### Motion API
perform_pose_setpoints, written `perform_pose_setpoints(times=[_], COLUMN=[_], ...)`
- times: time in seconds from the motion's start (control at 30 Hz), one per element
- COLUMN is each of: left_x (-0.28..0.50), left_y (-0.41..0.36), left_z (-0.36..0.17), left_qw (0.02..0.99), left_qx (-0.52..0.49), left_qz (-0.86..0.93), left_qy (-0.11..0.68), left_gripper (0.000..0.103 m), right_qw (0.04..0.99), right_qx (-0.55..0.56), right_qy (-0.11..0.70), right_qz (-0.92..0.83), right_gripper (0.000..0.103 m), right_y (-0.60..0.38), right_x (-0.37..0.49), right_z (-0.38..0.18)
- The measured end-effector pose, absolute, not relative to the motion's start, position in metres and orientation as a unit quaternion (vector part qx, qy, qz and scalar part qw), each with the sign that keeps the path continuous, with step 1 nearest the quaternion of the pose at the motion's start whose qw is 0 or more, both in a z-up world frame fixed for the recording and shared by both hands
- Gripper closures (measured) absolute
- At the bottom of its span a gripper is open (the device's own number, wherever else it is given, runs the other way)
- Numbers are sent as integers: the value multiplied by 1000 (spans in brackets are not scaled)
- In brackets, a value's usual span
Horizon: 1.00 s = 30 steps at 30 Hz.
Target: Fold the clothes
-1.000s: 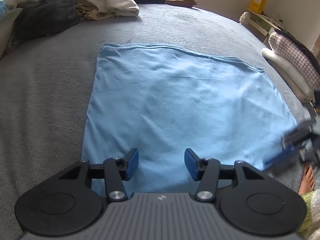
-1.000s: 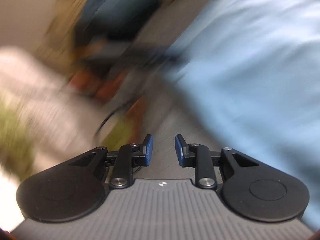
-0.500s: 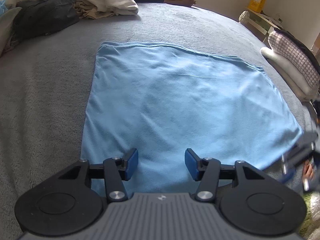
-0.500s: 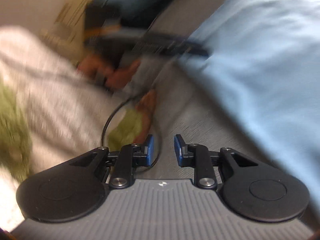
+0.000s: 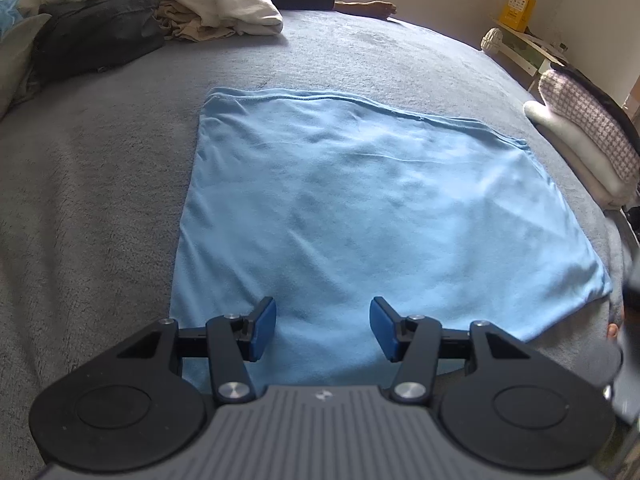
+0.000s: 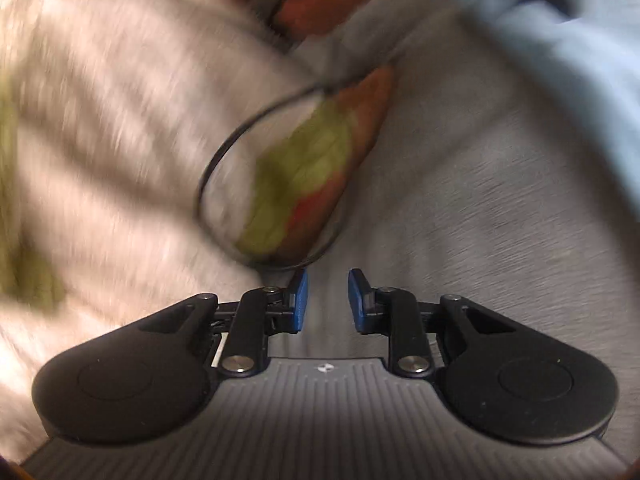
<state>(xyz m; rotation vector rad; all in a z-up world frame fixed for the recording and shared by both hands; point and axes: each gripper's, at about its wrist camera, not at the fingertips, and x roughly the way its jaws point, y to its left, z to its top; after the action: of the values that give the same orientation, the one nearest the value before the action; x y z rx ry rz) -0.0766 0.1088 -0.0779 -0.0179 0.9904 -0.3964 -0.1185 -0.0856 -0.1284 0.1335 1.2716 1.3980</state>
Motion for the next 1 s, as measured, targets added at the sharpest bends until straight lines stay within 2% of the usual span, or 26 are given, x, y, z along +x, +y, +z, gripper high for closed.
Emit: perform_pose_setpoints(times=[0.2,0.4,0.5,0.57,0.63,0.67,0.8,0.93,1.0], left_x=[-77,-76,-77,-77,-77,-77,-76,-77,-77], left_y=[109,108,106,107,108,109,108,107,107], left_z=[-77,-79,-79,-79,-79,-79,-79,-80,-81], left_qw=[862,861,861,861,861,861,861,861,860], left_qx=[-10,-11,-7,-4,-6,-9,-11,-11,-12], left_qz=[-191,-190,-191,-191,-189,-188,-190,-193,-193], left_qy=[469,471,472,471,472,473,472,471,472], left_gripper=[50,50,50,50,50,50,50,50,50], right_qw=[699,717,674,592,527,530,599,682,689], right_qx=[118,66,57,63,38,17,78,90,84], right_qy=[500,501,538,570,575,571,562,524,525], right_qz=[497,480,503,567,624,627,564,503,493], right_gripper=[81,81,81,81,82,81,79,79,79], right_y=[-152,-152,-125,-107,-92,-91,-125,-150,-146], right_x=[-71,-74,-92,-113,-133,-135,-96,-74,-73], right_z=[-103,-108,-130,-138,-134,-130,-119,-108,-115])
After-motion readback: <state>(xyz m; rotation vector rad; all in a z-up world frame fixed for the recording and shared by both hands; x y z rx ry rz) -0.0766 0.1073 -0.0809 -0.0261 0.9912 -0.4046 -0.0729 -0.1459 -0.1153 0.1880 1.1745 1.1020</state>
